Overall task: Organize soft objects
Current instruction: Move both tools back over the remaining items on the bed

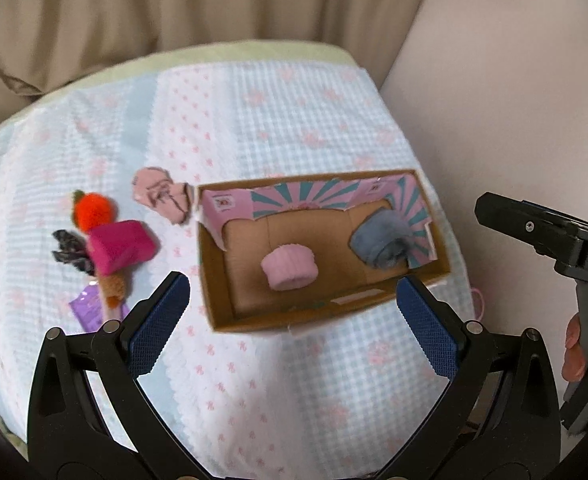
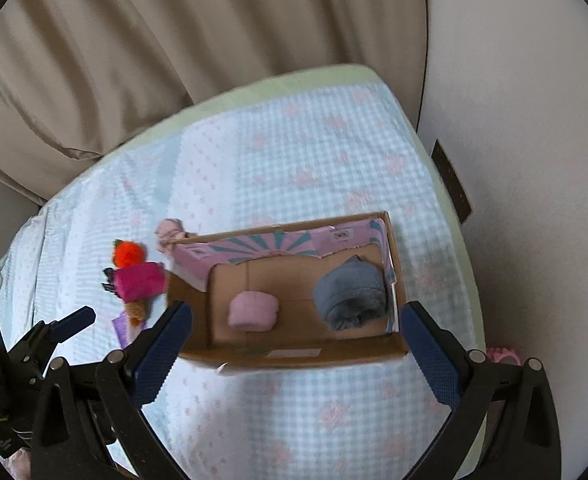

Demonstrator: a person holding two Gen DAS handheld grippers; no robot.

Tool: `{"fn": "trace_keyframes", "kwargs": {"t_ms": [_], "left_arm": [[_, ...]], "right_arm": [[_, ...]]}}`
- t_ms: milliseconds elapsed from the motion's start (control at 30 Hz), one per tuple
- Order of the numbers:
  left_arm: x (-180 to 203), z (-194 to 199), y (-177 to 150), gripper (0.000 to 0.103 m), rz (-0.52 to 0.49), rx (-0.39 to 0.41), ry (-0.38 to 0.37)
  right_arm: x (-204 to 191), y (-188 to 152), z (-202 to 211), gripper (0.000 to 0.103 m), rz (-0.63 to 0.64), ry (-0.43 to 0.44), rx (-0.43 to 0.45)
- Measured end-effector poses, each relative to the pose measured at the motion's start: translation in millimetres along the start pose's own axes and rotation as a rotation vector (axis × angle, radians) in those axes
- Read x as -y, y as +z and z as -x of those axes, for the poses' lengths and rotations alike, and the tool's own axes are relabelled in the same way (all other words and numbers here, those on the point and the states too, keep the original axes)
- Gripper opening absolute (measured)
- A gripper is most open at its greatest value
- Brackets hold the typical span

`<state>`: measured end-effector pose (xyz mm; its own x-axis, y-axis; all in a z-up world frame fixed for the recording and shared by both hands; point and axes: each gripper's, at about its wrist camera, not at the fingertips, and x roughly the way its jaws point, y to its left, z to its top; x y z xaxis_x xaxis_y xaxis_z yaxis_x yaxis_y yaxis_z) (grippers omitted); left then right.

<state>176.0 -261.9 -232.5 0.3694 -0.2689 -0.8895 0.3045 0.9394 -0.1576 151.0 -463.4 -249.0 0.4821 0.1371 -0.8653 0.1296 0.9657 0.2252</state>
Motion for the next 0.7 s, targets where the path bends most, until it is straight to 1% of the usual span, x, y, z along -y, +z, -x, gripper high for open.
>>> {"fn": "trace_keyframes", "kwargs": {"t_ms": [167, 267, 367, 500, 633, 700], "left_arm": [[-16, 58, -16, 0.103, 0.008, 0.06, 0.014], [-33, 88, -26, 0.103, 0.021, 0.094, 0.023], [-57, 120, -37, 0.103, 0.034, 0.134, 0.034], [-93, 150, -52, 0.103, 0.05, 0.171, 0.055], [-136, 175, -63, 0.103, 0.079, 0.195, 0.068], [-163, 187, -69, 0.103, 0.103, 0.205, 0.077]], "right_arm": [[-29, -13, 45, 0.103, 0.011, 0.004, 0.043], [-48, -23, 66, 0.103, 0.024, -0.015, 0.072], [-72, -35, 85, 0.103, 0.054, -0.039, 0.101], [-107, -50, 104, 0.103, 0.07, -0.027, 0.137], [-141, -58, 111, 0.103, 0.058, 0.0, 0.145], [-159, -61, 110, 0.103, 0.059, 0.0, 0.143]]}}
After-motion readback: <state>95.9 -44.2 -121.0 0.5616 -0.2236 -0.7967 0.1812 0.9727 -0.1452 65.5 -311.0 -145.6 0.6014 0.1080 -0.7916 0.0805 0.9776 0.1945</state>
